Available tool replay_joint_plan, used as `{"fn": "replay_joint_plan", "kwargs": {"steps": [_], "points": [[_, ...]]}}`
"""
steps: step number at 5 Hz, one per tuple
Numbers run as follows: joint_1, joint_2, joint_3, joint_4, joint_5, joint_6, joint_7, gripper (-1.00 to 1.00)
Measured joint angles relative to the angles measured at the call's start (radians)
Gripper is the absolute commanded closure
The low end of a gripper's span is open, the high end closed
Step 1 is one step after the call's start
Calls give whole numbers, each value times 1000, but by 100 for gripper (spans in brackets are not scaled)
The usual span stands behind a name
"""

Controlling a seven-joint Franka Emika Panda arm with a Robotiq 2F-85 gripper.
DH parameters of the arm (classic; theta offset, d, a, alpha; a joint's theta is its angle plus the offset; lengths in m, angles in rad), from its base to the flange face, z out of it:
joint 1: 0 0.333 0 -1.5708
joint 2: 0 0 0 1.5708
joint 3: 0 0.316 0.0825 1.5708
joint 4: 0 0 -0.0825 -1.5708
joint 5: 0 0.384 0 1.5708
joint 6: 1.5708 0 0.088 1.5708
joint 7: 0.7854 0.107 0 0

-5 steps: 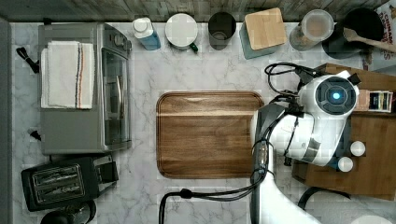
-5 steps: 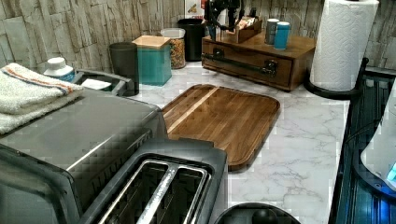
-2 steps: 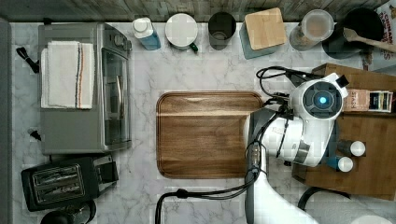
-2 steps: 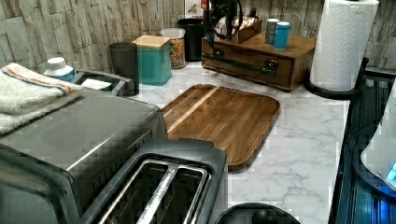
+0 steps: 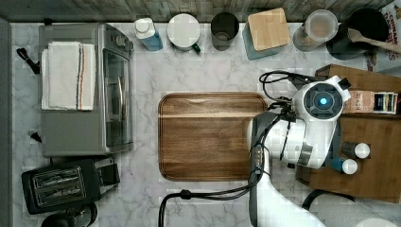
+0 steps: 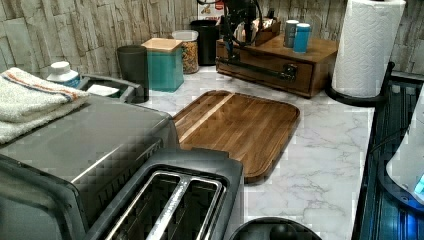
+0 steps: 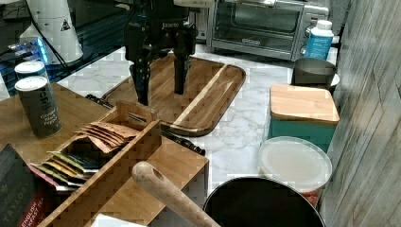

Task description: Open the drawer.

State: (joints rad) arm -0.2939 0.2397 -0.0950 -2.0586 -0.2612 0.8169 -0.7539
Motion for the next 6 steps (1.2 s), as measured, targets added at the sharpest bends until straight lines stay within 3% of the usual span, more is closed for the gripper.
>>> {"fn": "replay_joint_plan", "kwargs": {"steps": [6], "points": [[4, 123, -15, -64, -11, 151, 10, -100]]}}
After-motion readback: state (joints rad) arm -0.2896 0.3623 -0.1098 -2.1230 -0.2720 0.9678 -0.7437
